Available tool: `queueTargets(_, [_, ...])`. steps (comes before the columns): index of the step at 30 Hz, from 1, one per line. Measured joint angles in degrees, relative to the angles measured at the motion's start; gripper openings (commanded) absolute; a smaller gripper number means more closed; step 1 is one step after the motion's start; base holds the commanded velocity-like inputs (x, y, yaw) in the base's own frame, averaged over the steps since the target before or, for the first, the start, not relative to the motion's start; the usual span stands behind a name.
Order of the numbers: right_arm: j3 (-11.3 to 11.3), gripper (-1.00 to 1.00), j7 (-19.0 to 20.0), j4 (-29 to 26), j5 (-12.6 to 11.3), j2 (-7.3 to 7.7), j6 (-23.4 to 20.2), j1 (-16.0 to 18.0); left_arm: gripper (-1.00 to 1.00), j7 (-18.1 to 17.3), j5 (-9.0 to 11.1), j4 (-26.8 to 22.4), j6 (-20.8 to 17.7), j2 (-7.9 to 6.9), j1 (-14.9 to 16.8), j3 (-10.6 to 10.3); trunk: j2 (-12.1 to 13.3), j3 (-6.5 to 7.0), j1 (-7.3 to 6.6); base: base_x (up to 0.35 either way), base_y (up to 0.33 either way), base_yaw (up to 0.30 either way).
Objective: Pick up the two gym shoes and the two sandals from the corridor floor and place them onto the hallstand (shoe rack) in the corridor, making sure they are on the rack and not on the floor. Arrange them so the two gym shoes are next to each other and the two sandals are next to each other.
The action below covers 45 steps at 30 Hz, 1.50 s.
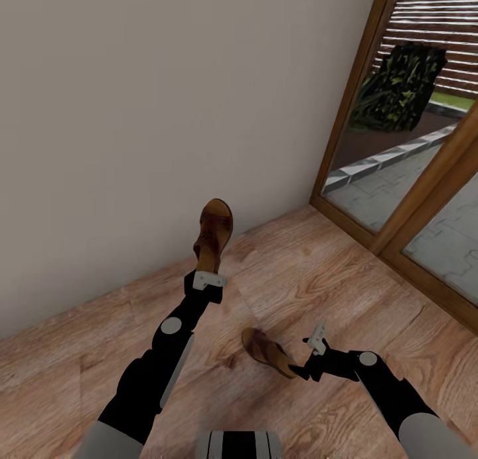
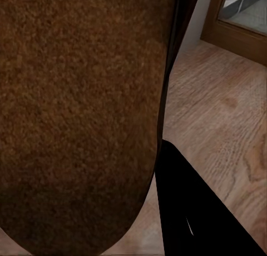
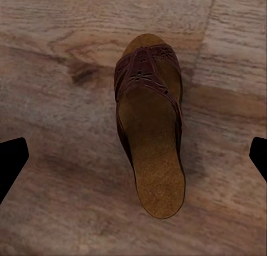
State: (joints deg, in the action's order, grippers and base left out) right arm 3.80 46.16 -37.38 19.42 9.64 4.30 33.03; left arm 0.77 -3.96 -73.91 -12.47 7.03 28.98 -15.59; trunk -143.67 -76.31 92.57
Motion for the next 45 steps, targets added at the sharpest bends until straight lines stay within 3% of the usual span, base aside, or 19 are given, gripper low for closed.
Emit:
queueTargets(7, [-0.57,1.00,-0.01,-0.09,-0.10,-0.01,0.00,0.00,-1.00,0.00,0.07,0.00,0.06,0.00,0.00,0.07,-0.09,-2.01,0.18,0.000,0.000,0.000])
queueTargets(16, [-5.14,1.00,-0.10,-0.66,-0.13,0.04,-0.10,0.00,-1.00,0.00,0.07,-0.01,-0.01,0.00,0.00,0.08,-0.22,-4.80,0.41,0.000,0.000,-0.003])
queueTargets(45, [-5.07,1.00,-0.26,-1.00,-0.15,-0.53,0.04,0.00,-1.00,0.07,-0.19,-0.08,0.00,-0.04,-0.08,0.09,-0.22,-5.17,0.41,0.042,0.000,-0.004])
